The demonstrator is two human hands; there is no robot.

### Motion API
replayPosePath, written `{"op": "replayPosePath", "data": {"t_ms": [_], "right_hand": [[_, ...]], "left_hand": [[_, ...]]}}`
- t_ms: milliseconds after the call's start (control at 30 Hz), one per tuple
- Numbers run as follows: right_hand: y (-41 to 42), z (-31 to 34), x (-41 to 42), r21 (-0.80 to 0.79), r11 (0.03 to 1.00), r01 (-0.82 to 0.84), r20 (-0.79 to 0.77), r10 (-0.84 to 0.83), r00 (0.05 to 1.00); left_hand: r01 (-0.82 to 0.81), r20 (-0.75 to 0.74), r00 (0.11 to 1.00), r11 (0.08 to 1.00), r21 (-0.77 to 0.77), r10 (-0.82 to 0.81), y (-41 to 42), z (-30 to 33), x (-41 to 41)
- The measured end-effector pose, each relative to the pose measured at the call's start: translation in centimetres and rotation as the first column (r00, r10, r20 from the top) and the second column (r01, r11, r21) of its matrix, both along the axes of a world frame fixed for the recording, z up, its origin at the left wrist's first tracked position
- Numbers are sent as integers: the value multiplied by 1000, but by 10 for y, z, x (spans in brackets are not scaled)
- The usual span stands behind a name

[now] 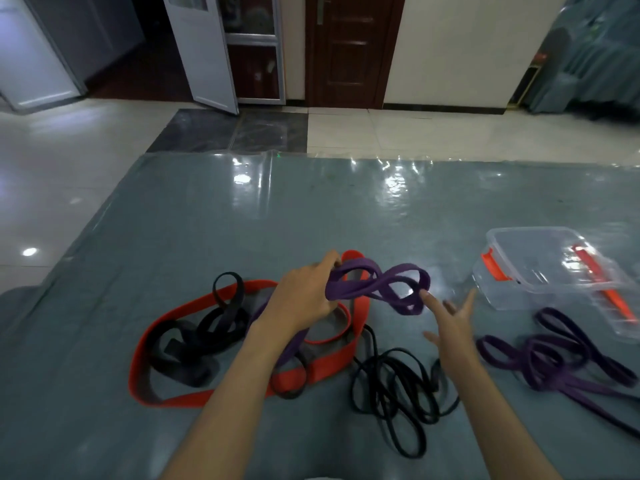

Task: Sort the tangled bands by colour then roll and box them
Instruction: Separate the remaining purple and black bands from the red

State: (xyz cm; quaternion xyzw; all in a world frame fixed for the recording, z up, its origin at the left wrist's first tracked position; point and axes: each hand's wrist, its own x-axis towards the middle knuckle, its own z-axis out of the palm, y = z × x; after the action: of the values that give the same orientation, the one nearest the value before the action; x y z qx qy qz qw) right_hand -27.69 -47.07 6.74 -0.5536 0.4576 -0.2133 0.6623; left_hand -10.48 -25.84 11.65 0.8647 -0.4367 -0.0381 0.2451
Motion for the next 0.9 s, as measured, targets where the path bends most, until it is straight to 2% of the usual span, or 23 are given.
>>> {"op": "replayPosePath", "data": {"t_ms": [67, 100, 167, 200, 300, 367, 400, 467, 600, 667, 733, 833, 900], "right_hand": [[-15, 5, -10, -260, 962, -85, -34, 79, 996], [-23, 9, -14, -410, 901, -143, -38, 140, 989], [-42, 20, -21, -688, 669, -283, -93, 306, 948], [-52, 28, -24, -745, 552, -374, -137, 422, 896], [-62, 54, -33, -691, 306, -655, -264, 736, 623], [-63, 57, -38, -620, 130, -774, -355, 833, 424], [-63, 55, -41, -574, 80, -815, -379, 857, 350], [-63, 49, -50, -506, 73, -859, -364, 885, 290], [-64, 37, -75, -469, 156, -869, -238, 926, 294], [-62, 32, -86, -402, 220, -889, -161, 939, 305], [-60, 24, -95, -425, 316, -848, -164, 895, 416], [-71, 13, -106, -519, 493, -698, -138, 758, 638], [-86, 8, -115, -529, 555, -642, -132, 694, 708]], "left_hand": [[0, 21, 1000, 999, 47, -1, -14, 4, -10], [-2, 44, 999, 998, 71, -1, -21, 5, -17], [-19, 96, 995, 992, 123, 7, -32, 6, -37], [-32, 102, 995, 989, 145, 17, -36, 7, -48], [-83, 68, 995, 986, 146, 74, -46, 8, -86], [-105, 41, 994, 990, 91, 101, -54, 10, -110], [-115, 21, 993, 992, 53, 114, -58, 13, -121], [-156, -54, 986, 988, -7, 155, -64, 17, -138], [-309, -362, 897, 945, -104, 253, -72, 14, -158], [-347, -410, 872, 928, -136, 267, -80, 10, -164], [-326, -432, 868, 937, -126, 244, -92, 6, -169], [-182, -468, 874, 981, -71, 129, -111, -1, -167], [-69, -492, 870, 997, -32, 45, -124, -8, -163]]}}
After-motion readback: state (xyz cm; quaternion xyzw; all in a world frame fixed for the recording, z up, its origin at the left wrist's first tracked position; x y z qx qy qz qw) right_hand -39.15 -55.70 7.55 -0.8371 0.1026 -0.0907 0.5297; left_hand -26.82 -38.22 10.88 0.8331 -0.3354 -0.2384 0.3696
